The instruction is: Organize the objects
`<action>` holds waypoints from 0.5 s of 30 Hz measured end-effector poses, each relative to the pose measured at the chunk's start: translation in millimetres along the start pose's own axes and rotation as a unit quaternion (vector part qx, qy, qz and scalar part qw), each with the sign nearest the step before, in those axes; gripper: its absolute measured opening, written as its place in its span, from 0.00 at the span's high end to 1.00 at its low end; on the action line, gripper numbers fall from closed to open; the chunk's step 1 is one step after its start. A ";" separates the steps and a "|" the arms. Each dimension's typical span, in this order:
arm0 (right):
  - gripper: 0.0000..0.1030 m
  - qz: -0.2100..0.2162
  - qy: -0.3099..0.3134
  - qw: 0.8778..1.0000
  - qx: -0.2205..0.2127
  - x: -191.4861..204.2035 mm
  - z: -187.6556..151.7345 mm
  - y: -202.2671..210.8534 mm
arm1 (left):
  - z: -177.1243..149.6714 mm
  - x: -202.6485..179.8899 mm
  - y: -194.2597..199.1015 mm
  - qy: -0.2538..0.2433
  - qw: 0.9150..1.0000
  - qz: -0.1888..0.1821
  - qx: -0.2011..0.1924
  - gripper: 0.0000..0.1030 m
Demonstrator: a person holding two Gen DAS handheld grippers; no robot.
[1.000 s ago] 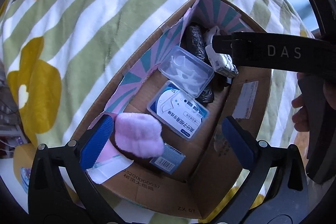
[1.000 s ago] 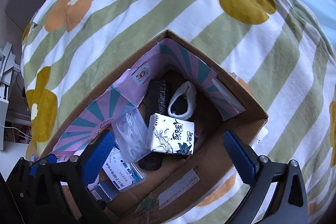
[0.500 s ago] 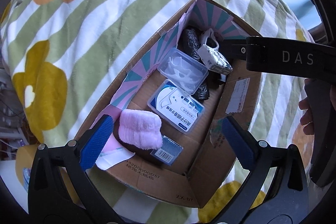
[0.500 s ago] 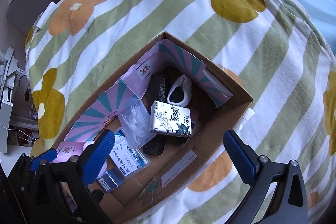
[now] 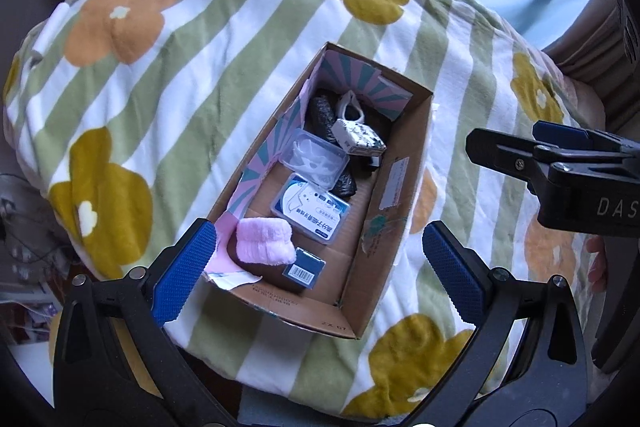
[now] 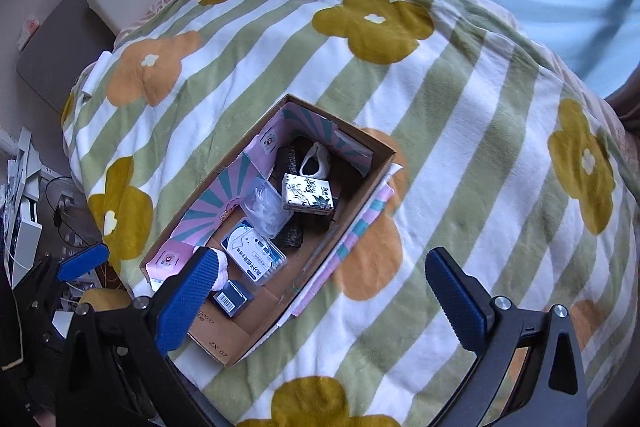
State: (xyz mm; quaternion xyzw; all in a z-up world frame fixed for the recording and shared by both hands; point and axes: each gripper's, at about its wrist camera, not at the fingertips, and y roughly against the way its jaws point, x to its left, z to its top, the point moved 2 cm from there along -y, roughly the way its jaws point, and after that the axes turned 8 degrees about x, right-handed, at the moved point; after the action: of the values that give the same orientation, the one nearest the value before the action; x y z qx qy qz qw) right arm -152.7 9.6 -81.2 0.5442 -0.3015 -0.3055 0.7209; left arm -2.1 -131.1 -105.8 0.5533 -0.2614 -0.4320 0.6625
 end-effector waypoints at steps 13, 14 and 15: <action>0.00 -0.055 -0.156 0.985 -0.050 -70.4 -100.4 78.6 | -2.5 -70.2 55.6 -0.115 0.992 -0.024 -0.045 0.00; 0.00 -0.060 -0.169 0.982 -0.051 -76.1 -108.6 81.4 | -3.1 -76.9 57.0 -0.124 0.991 -0.030 -0.046 0.00; 0.00 -0.067 -0.183 0.979 -0.054 -82.0 -117.7 84.4 | -4.2 -84.6 58.1 -0.134 0.989 -0.035 -0.048 0.00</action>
State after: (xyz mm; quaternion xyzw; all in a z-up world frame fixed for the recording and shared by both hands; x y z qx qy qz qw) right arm -104.8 162.0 -34.4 0.4586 -0.3743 -0.4631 0.6596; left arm -23.7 -55.3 -39.9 0.4668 -0.3073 -0.5376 0.6314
